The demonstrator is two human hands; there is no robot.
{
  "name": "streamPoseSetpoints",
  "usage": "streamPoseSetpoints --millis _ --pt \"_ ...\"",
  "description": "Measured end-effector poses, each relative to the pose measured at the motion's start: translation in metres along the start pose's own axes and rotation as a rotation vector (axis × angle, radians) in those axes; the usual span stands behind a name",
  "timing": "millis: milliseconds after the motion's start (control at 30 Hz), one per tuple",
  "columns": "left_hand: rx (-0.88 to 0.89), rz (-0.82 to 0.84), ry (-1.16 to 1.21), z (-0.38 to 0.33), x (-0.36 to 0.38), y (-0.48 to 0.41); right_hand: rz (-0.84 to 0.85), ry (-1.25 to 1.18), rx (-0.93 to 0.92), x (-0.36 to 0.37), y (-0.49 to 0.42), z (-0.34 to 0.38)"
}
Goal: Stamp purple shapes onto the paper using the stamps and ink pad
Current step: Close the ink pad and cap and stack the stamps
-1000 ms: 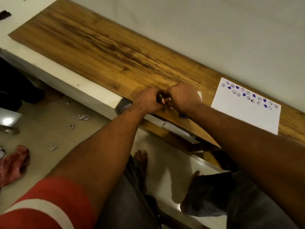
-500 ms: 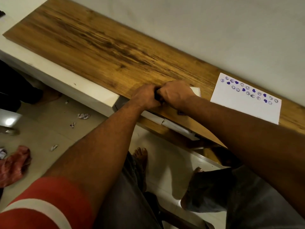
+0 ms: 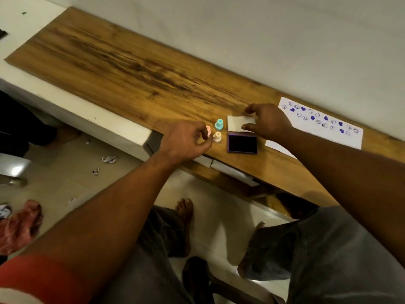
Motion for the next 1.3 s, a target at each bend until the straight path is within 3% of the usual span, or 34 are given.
streamPoseSetpoints --millis 133,600,767,933,1300 --pt "0.048 0.108 -0.061 -0.038 0.034 0.013 0.033 0.039 -0.035 0.008 -0.006 0.003" --pt "-0.115 -0.012 0.002 -0.046 0.085 -0.008 -0.029 0.086 -0.114 0.006 -0.005 0.006" --pt "-0.123 -0.006 0.016 -0.049 0.088 -0.008 -0.174 0.116 -0.228 0.004 0.013 0.0" --pt "-0.134 -0.008 -0.019 -0.05 0.091 -0.009 -0.152 0.124 -0.359 0.016 0.049 -0.009" --pt "-0.152 -0.021 -0.026 -0.053 0.091 -0.012 -0.134 0.205 -0.33 0.049 0.061 -0.022"
Point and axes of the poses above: each hand's wrist, its own y-axis away from the middle knuckle, its own x-axis out of the palm, z = x × y, the point moved 2 cm from there along -y, towards the middle knuckle, and after that the axes turned 13 degrees about x, right-handed, at the moved point
